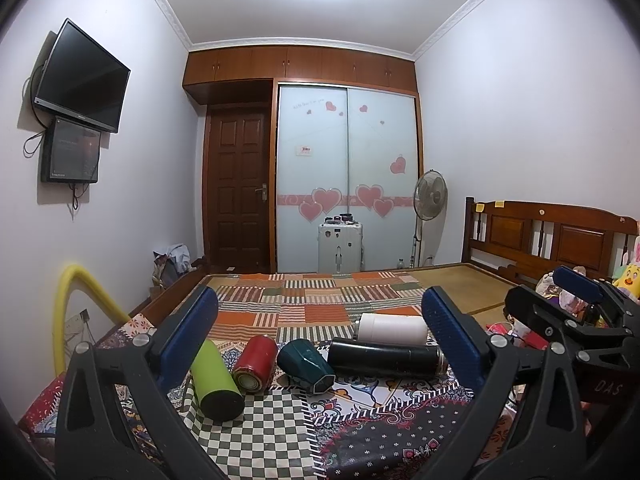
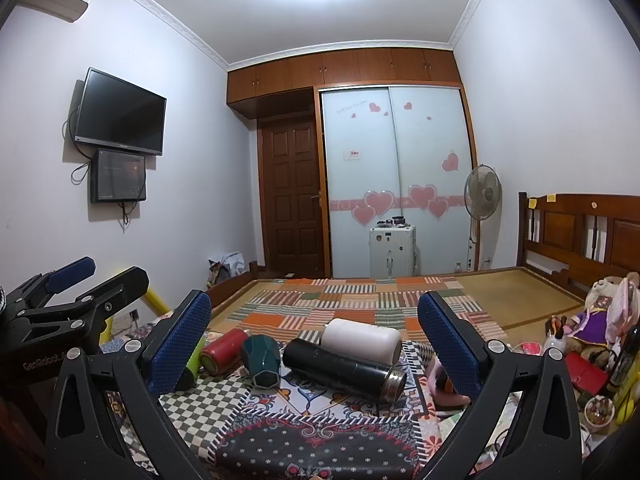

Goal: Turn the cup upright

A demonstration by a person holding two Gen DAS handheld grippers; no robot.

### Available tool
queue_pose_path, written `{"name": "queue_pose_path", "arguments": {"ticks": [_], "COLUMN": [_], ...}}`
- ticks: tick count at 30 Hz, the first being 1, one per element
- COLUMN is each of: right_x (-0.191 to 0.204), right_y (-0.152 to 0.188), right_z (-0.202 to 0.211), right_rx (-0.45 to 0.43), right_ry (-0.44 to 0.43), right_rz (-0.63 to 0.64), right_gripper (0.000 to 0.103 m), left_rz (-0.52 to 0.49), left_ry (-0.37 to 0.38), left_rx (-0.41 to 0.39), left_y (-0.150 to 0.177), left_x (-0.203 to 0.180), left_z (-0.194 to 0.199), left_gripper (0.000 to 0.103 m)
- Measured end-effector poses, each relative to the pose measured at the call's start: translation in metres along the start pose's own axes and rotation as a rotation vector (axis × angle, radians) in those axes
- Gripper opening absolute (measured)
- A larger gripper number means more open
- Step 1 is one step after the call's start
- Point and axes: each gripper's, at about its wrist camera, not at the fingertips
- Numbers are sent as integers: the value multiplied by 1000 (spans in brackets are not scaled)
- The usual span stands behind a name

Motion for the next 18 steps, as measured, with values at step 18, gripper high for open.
{"name": "queue_pose_path", "arguments": {"ticks": [18], "right_x": [1], "right_y": [1], "right_z": [-3], "right_rx": [3], "right_ry": [0], "right_rz": [-1], "right_gripper": [103], "left_rz": [1], "left_ry": [-5], "left_rx": [6], "left_y": [2], "left_x": [2], "left_z": [-4], "left_gripper": [103]}}
Point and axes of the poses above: each gripper's, at about its wrist camera, not at the fingertips, and z roughly against the way its jaws point, x to its left, y to its underside, and after that the axes turned 1 degree about -z, right-handed
